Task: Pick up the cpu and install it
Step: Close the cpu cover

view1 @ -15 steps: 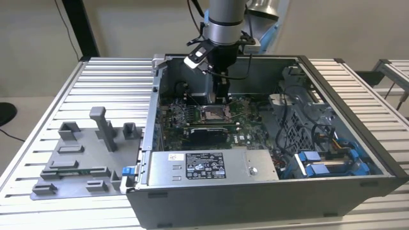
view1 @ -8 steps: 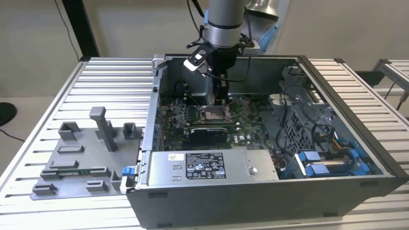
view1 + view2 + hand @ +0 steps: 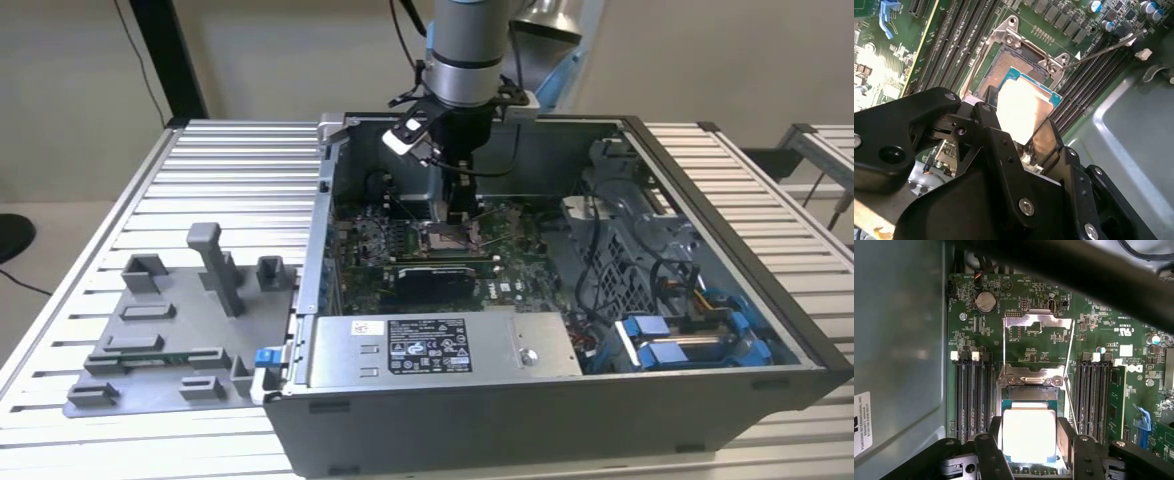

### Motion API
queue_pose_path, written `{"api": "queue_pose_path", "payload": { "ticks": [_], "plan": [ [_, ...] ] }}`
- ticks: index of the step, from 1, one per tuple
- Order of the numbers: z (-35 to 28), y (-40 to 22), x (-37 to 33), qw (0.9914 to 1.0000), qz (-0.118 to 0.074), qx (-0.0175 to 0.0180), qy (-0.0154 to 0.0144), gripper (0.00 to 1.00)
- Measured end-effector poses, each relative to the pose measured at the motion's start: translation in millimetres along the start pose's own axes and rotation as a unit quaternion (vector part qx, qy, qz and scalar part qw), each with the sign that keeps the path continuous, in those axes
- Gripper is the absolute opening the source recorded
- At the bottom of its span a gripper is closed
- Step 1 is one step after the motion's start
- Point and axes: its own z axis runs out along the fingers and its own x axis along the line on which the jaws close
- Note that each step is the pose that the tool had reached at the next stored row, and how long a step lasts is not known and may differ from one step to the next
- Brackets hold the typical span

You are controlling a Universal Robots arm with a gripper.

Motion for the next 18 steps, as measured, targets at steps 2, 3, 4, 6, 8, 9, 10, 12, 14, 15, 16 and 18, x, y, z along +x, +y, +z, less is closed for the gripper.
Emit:
{"api": "queue_pose_path", "payload": {
  "ticks": [2, 3, 4, 6, 8, 9, 10, 12, 14, 15, 16, 18],
  "plan": [
    [0.0, 0.0, 0.0, 1.00000, 0.000, 0.0000, 0.0000, 0.00],
    [0.1, 0.0, 0.0, 1.00000, 0.000, 0.0002, 0.0001, 0.00],
    [0.1, 0.0, 0.0, 1.00000, 0.000, 0.0005, 0.0001, 0.00],
    [0.1, 0.0, 0.0, 1.00000, 0.000, 0.0006, 0.0001, 0.00],
    [0.8, 0.0, 0.1, 1.00000, 0.000, 0.0004, 0.0004, 0.00],
    [1.2, 0.0, 0.1, 1.00000, 0.000, 0.0004, 0.0003, 0.00],
    [1.5, 0.0, 0.0, 1.00000, 0.000, 0.0006, 0.0001, 0.00],
    [3.2, -0.1, 0.0, 1.00000, 0.000, 0.0005, 0.0002, 0.00],
    [5.0, -0.1, 0.0, 1.00000, 0.000, 0.0005, 0.0002, 0.00],
    [5.9, -0.1, 0.0, 1.00000, 0.000, 0.0006, 0.0002, 0.00],
    [6.9, -0.2, 0.0, 1.00000, 0.000, 0.0005, 0.0002, 0.00],
    [9.1, -0.2, 0.0, 1.00000, 0.000, 0.0006, 0.0001, 0.00]
  ]
}}
